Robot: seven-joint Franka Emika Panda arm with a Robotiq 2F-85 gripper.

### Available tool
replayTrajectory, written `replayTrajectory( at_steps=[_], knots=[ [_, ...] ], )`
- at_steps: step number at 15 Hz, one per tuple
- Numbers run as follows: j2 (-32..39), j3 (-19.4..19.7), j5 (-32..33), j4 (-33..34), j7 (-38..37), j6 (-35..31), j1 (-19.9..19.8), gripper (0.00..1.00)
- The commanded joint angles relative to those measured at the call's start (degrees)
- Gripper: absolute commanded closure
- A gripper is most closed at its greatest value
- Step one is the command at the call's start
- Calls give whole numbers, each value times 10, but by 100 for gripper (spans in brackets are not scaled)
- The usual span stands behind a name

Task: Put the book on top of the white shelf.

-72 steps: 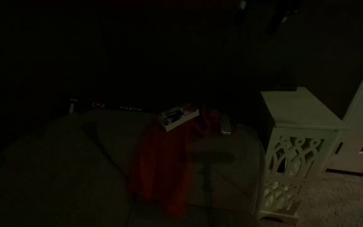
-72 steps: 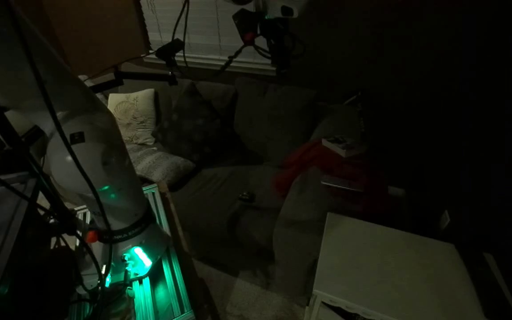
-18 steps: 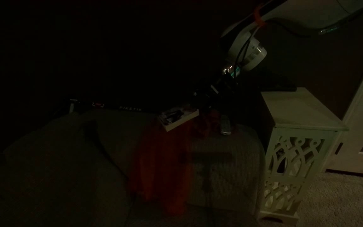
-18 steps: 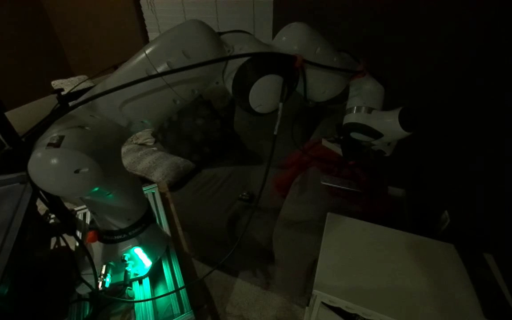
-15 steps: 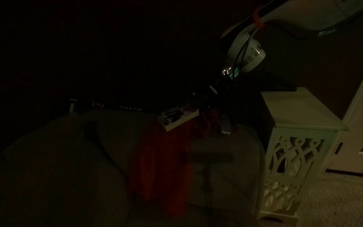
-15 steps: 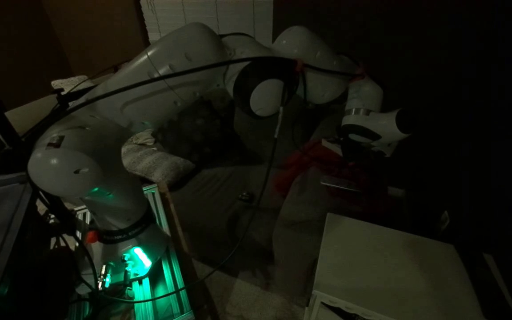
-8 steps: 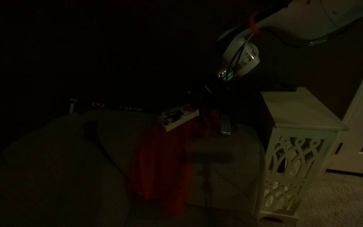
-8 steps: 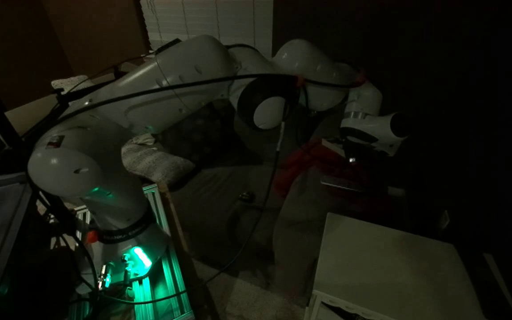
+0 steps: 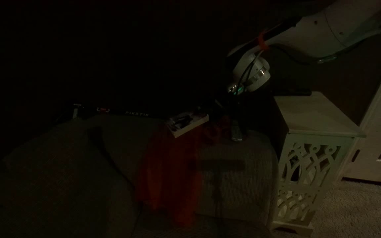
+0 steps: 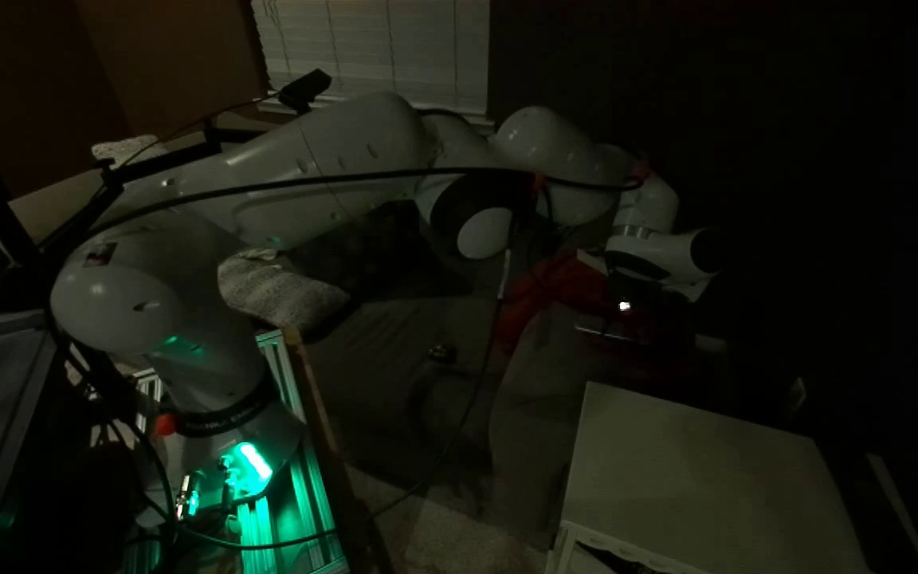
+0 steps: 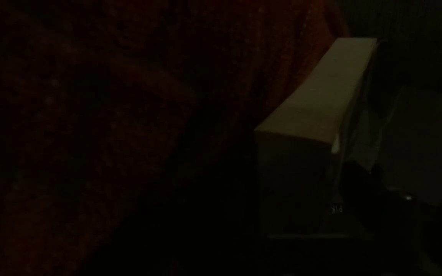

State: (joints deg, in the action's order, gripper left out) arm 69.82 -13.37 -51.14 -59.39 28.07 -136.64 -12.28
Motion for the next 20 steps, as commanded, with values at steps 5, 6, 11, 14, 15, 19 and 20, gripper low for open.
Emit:
replayTrajectory(
  at_steps=[5,6,11,14,15,19,20],
  knots=[
    [30,-1,16,53,-28,13,6,69],
    [29,-1,16,54,-29,14,6,75],
    [9,-7,12,46,-33,52,-4,91],
    [-28,-13,-3,18,-8,68,-11,92],
    [-36,-20,-1,16,-5,76,-18,92],
    [-77,-30,-9,-4,8,123,-35,92],
    [-87,-30,-9,-9,12,138,-38,92]
  ],
)
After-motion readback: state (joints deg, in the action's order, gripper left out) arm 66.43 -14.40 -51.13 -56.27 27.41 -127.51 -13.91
